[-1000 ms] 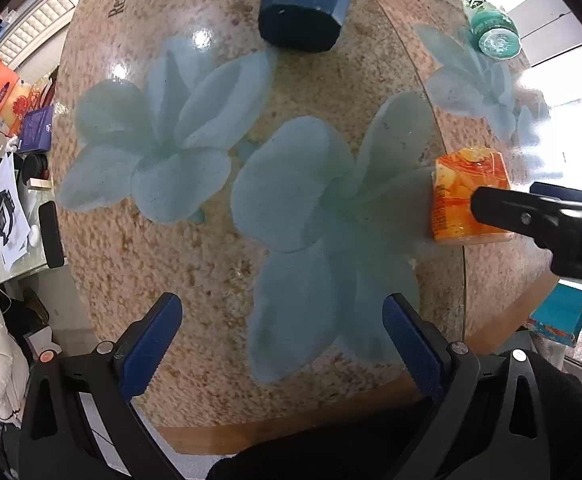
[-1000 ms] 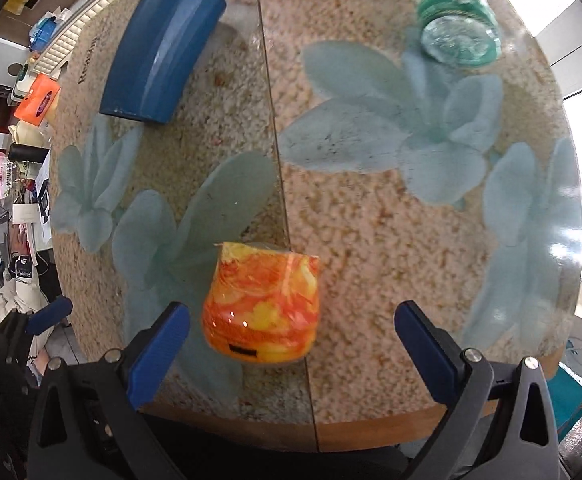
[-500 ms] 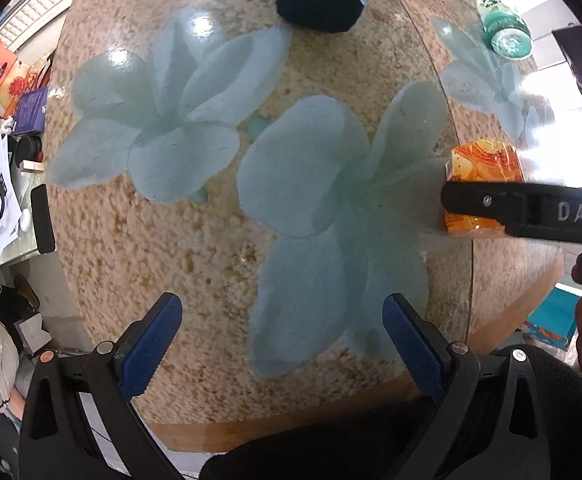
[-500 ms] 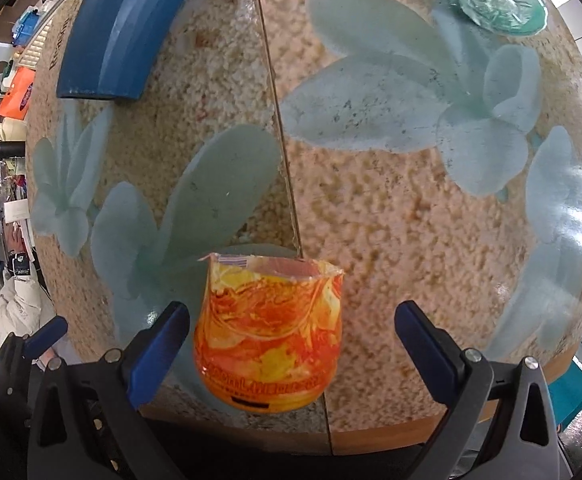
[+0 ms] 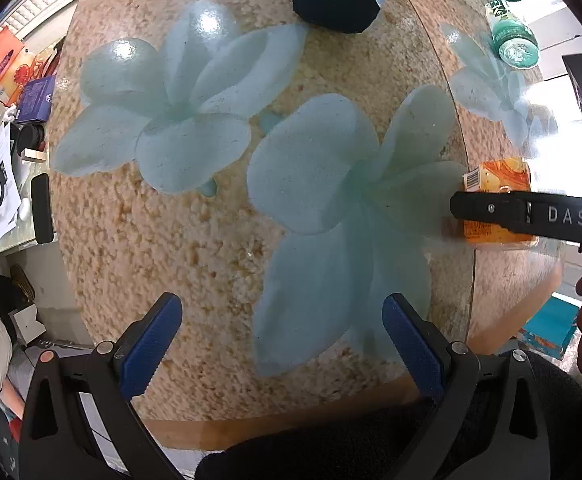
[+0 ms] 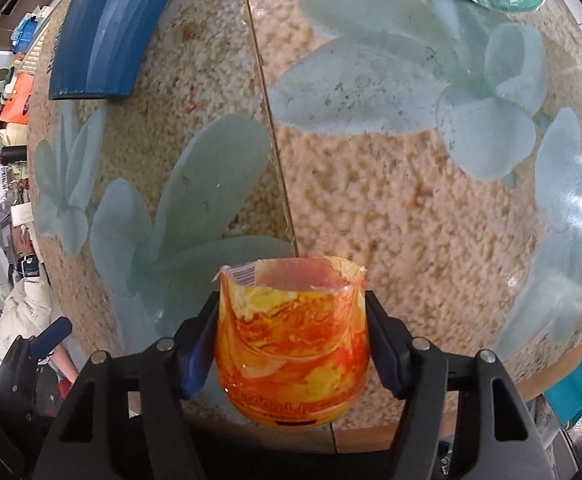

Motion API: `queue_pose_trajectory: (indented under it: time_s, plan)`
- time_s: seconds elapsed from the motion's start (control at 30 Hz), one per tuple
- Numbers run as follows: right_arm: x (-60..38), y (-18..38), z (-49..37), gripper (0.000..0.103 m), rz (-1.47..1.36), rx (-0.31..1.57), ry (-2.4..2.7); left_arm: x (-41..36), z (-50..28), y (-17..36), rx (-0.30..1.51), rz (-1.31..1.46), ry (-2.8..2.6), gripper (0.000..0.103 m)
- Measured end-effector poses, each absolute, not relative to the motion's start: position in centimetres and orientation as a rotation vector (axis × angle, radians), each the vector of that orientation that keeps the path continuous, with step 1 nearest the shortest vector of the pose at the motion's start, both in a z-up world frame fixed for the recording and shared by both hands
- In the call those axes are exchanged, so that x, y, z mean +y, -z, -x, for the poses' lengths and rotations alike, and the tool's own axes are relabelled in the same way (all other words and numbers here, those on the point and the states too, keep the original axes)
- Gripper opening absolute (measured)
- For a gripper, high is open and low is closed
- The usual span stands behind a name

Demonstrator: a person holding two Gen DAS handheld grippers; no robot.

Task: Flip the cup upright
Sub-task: 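Lift and rotate the orange cup with the right gripper, opening upward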

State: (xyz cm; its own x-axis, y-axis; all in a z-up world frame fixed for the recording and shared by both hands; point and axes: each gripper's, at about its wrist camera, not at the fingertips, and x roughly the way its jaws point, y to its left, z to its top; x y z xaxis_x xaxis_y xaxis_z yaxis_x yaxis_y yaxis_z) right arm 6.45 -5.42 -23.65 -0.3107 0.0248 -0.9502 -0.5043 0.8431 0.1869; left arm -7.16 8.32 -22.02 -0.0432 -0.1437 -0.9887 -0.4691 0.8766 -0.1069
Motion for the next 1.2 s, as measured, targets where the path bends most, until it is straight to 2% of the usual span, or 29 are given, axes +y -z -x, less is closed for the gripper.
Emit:
queue_pose_trajectory:
  time_s: [0.23,0.43,0.67,1.0,1.2]
  plan:
    - [-7.3,22.5,-6.7,0.064,0.294,1.803,-0.591,7.7,7.0,21.3,1.605,0.48,-0.288,0.101]
    - [-8.0,20.1,-7.9,0.064,0.307,1.679,-0.641,6.9,6.2,20.1,1.58,0.458,-0.285,0.101]
    - [-8.0,16.4,-8.2,0.064,0.366,1.362,-0.777,6.0,4.3,17.9,1.521,0.433,-0.266,0.101]
    - [-8.2,16.7,-8.4,0.064,0.437,0.863,-0.917,4.4,2.5,17.5,1.491,0.406,-0.252,0.101]
    - [-9.3,19.0,-9.2,0.064,0.417,0.781,-0.917,3.8,2.3,18.6,1.504,0.406,-0.272,0.101]
